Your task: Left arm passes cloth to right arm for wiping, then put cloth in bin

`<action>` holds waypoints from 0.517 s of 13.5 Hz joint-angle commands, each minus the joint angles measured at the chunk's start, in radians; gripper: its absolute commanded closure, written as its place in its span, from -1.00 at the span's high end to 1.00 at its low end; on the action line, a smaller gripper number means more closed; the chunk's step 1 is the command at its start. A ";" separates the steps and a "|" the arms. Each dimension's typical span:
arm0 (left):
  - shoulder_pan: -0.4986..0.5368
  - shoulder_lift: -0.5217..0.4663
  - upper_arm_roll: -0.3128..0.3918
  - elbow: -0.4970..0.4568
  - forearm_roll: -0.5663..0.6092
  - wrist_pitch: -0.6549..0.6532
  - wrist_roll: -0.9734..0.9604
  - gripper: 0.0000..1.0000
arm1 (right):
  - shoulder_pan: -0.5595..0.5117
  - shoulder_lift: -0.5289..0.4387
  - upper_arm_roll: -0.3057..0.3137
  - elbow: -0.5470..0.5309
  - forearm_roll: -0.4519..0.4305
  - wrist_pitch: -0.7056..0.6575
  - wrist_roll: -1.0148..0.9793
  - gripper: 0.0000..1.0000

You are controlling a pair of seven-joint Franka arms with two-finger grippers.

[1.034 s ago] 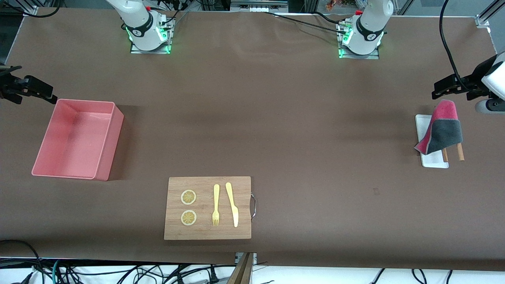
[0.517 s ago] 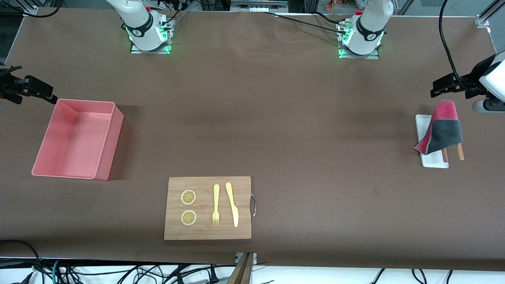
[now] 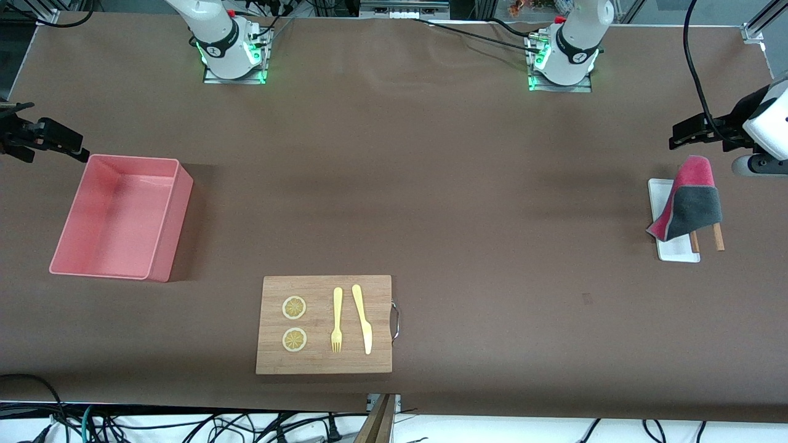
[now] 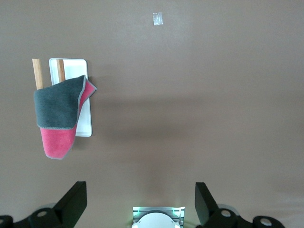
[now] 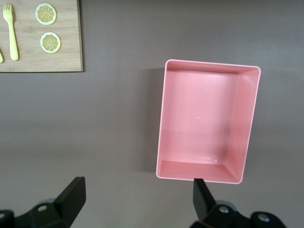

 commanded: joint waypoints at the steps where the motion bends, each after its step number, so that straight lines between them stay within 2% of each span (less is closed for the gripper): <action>1: -0.009 0.014 0.000 0.028 0.007 -0.024 0.007 1.00 | -0.003 0.011 0.002 0.025 0.015 -0.005 -0.001 1.00; 7: -0.009 0.014 0.000 0.030 0.007 -0.032 -0.002 1.00 | -0.003 0.011 0.000 0.025 0.015 -0.005 -0.001 1.00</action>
